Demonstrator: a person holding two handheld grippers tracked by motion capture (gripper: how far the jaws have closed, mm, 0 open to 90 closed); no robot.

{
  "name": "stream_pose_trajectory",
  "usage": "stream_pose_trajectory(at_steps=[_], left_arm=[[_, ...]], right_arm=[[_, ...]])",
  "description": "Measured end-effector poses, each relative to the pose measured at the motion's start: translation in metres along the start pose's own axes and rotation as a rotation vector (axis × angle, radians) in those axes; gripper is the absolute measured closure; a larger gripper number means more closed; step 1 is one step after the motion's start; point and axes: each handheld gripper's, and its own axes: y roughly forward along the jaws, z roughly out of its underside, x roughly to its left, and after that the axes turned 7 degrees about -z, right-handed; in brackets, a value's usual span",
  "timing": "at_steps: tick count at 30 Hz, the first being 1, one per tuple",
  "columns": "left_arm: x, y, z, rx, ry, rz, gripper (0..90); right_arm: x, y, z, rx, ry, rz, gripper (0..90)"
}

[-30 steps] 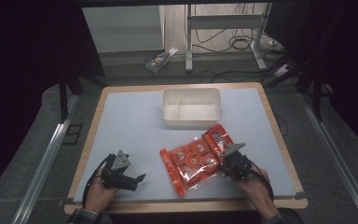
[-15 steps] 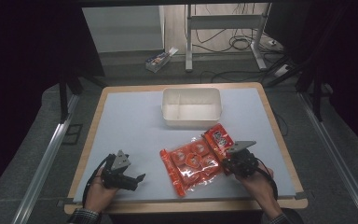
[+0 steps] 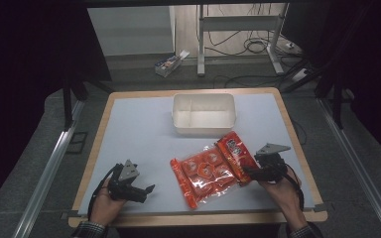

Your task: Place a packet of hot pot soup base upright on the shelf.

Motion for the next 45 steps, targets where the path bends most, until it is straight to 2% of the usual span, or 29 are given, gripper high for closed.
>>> stream_pose_trajectory(at_steps=[2,5,11,16,21,24,26,31,33,37,40,42,45], left_arm=[[0.0,0.0,0.0,0.0,0.001,0.0,4.0],[0.0,0.001,0.0,0.003,0.003,0.001,4.0],[0.0,0.001,0.0,0.006,0.009,0.0,4.0],[-0.001,0.002,-0.001,0.008,0.009,-0.002,4.0],[-0.001,0.002,-0.001,0.008,0.006,-0.001,4.0],[-0.001,0.002,-0.001,0.009,0.007,-0.002,4.0],[-0.001,0.002,-0.001,0.009,0.008,-0.002,4.0],[-0.001,0.002,-0.001,0.011,0.01,-0.003,4.0],[-0.001,0.002,-0.001,0.013,0.015,-0.003,4.0],[-0.001,0.002,-0.001,0.014,0.014,-0.003,4.0],[-0.001,0.002,-0.001,0.015,0.017,-0.004,4.0],[-0.002,0.002,-0.001,0.016,0.018,-0.004,4.0],[-0.002,0.002,-0.001,0.015,0.018,-0.005,4.0]], right_arm=[[-0.003,0.003,0.001,0.006,0.008,0.006,29.3],[-0.008,0.009,0.0,-0.001,0.03,-0.019,27.2],[-0.012,0.019,-0.002,-0.008,0.036,-0.033,27.1],[-0.017,0.03,-0.005,0.006,0.048,-0.063,29.1],[-0.015,0.04,-0.011,0.031,0.025,-0.089,37.7],[-0.011,0.046,-0.016,0.06,0.018,-0.105,47.1],[-0.007,0.047,-0.02,0.059,0.012,-0.116,53.1],[0.002,0.055,-0.028,0.071,-0.031,-0.11,69.7],[0.003,0.056,-0.029,0.071,-0.034,-0.105,71.4],[0.001,0.06,-0.032,0.075,-0.011,-0.12,79.5],[-0.005,0.062,-0.033,0.081,0.03,-0.173,87.0],[-0.007,0.062,-0.034,0.079,0.055,-0.198,88.6],[-0.006,0.06,-0.036,0.079,0.05,-0.196,89.0]])
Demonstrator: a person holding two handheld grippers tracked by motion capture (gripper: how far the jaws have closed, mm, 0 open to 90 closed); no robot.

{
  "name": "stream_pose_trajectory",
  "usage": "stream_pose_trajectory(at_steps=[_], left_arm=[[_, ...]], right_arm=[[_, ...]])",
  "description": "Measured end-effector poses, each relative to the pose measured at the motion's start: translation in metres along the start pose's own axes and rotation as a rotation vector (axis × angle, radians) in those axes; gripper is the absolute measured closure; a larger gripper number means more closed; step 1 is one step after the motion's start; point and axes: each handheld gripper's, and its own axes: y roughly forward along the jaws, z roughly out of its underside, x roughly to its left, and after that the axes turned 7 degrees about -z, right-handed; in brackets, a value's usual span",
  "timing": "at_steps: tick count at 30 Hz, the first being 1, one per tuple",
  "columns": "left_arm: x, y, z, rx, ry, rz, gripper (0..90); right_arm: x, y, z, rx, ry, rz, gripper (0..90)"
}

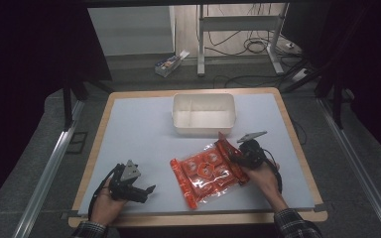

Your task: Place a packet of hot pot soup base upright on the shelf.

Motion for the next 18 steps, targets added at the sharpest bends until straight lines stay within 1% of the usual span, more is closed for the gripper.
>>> stream_pose_trajectory(at_steps=[4,9,12,18], left_arm=[[0.0,0.0,0.0,-0.001,0.0,-0.001,4.0],[0.0,-0.001,0.0,0.0,0.003,-0.006,4.0],[0.0,-0.001,0.0,0.0,0.002,-0.008,4.0],[0.0,-0.001,0.0,0.002,0.002,-0.012,4.0]], right_arm=[[0.007,-0.003,-0.004,0.006,-0.034,0.022,89.0],[0.015,-0.01,-0.01,0.011,-0.071,0.035,89.0],[0.018,-0.018,-0.015,0.003,-0.087,0.031,89.0],[0.024,-0.031,-0.025,-0.014,-0.105,0.005,88.9]])
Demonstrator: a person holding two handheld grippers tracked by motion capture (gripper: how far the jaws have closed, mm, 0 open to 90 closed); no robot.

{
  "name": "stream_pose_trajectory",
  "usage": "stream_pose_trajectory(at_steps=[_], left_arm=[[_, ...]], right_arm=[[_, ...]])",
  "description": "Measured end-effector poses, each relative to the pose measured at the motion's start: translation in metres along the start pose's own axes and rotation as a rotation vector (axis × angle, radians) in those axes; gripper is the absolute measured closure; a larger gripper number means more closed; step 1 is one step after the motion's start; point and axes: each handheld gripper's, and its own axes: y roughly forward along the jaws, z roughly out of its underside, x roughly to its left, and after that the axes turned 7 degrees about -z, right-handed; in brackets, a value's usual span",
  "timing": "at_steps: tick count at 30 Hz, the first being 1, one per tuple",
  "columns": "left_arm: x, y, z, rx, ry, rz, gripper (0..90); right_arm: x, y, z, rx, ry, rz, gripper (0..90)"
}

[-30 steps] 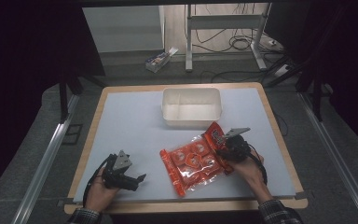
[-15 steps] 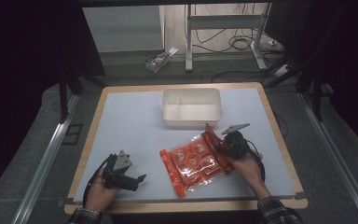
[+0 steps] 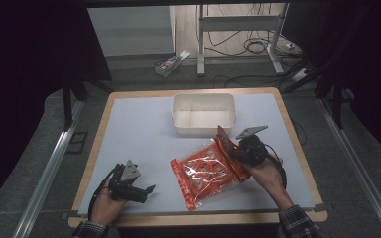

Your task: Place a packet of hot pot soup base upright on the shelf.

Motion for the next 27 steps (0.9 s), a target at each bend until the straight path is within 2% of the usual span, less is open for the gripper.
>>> stream_pose_trajectory(at_steps=[6,14,17,20,27], left_arm=[[0.0,0.0,0.0,-0.001,0.002,-0.002,4.0],[0.0,-0.001,0.0,-0.005,0.003,-0.001,4.0],[0.0,-0.001,0.0,-0.004,0.006,-0.002,4.0],[0.0,-0.001,0.0,-0.004,0.007,-0.002,4.0],[0.0,-0.001,0.0,-0.006,0.007,-0.004,4.1]], right_arm=[[0.009,-0.013,-0.017,-0.019,-0.017,-0.021,88.9],[0.028,-0.029,-0.053,-0.026,-0.106,-0.047,88.9],[0.031,-0.032,-0.06,-0.028,-0.119,-0.062,88.9],[0.038,-0.037,-0.072,-0.034,-0.153,-0.087,88.9],[0.05,-0.046,-0.089,-0.047,-0.195,-0.094,89.1]])
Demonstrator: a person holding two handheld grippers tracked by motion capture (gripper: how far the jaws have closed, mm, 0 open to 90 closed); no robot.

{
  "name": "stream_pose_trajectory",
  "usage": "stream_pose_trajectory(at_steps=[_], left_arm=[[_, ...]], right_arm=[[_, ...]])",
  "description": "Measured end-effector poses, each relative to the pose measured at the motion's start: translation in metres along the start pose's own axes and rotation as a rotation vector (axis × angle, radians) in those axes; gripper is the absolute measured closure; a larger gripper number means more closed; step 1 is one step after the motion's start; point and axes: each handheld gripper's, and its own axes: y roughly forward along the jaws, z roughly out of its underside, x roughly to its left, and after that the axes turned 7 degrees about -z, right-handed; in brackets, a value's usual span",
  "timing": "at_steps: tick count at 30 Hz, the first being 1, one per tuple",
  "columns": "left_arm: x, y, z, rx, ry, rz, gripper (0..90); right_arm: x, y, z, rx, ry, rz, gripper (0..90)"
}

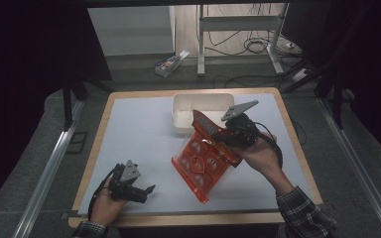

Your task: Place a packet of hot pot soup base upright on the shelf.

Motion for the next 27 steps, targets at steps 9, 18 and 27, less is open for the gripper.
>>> stream_pose_trajectory(at_steps=[9,18,27], left_arm=[[0.0,0.0,0.0,0.0,-0.001,0.001,4.1],[0.001,0.0,0.0,0.0,-0.002,0.003,4.2],[0.001,0.0,0.0,-0.001,-0.004,0.004,4.2]], right_arm=[[0.006,-0.012,-0.018,-0.001,-0.036,-0.006,89.1],[0.001,-0.026,-0.032,-0.001,-0.062,0.034,89.1],[-0.017,-0.041,-0.04,-0.002,-0.044,0.074,89.1]])
